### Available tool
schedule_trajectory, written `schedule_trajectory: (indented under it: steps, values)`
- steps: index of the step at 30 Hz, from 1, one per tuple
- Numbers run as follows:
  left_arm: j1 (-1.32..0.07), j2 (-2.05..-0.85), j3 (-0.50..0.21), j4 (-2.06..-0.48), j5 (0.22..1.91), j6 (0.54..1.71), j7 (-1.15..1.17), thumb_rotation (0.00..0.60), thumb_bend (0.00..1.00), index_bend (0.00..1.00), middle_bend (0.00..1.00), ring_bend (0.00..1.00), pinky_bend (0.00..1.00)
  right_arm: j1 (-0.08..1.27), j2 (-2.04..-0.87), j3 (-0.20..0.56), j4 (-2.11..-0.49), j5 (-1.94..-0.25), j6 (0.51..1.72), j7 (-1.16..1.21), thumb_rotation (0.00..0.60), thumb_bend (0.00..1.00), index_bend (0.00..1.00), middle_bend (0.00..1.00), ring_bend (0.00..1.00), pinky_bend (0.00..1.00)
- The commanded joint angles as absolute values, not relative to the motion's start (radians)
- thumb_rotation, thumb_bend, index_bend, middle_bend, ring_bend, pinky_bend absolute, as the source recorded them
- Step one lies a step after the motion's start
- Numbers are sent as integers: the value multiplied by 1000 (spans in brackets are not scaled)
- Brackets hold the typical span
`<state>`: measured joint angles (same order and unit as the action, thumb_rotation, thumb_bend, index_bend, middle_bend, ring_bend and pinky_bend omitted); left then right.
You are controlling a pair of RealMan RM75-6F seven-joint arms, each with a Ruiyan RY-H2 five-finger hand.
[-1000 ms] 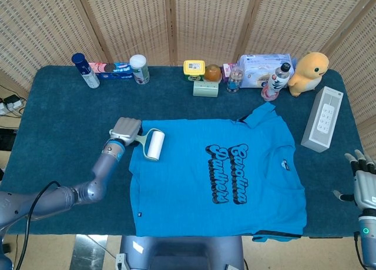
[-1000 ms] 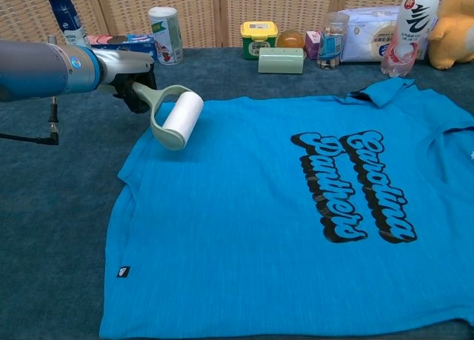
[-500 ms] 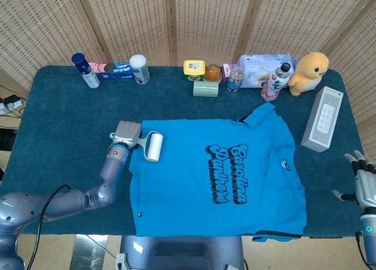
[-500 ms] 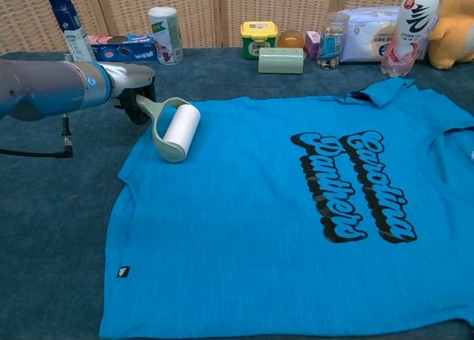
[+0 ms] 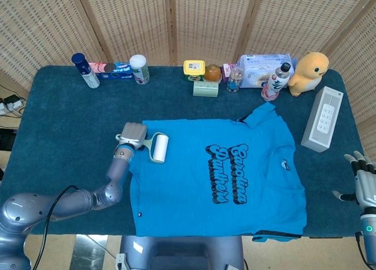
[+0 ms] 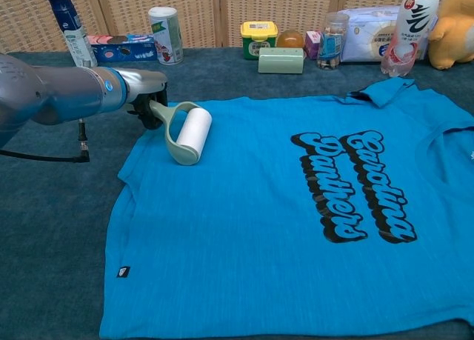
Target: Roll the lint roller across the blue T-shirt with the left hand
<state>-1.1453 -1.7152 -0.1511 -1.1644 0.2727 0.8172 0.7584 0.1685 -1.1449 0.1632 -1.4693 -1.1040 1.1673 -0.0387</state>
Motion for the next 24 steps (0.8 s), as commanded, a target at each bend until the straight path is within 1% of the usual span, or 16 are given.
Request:
schedule_trajectory:
  steps: [1, 8, 17, 24]
  values:
    - [-1150, -1721, -156, -1162, 269, 819, 764, 600, 765, 919, 857, 846, 1000, 168, -1144, 163, -1471, -1105, 1170, -38, 600, 98, 127, 39, 7, 0]
    - [-1165, -1747, -170, -1156, 257, 828, 784, 600, 767, 919, 857, 847, 1000, 167, -1141, 164, -1473, -1103, 1170, -33, 600, 97, 127, 38, 7, 0]
    - [-1191, -1824, -199, -1117, 274, 835, 794, 600, 765, 919, 857, 847, 1000, 166, -1131, 164, -1479, -1106, 1171, -19, 600, 97, 127, 38, 7, 0]
    - [-1212, -1852, -221, -1105, 266, 841, 821, 600, 764, 920, 857, 847, 1000, 164, -1125, 166, -1484, -1108, 1174, -8, 600, 98, 127, 38, 6, 0]
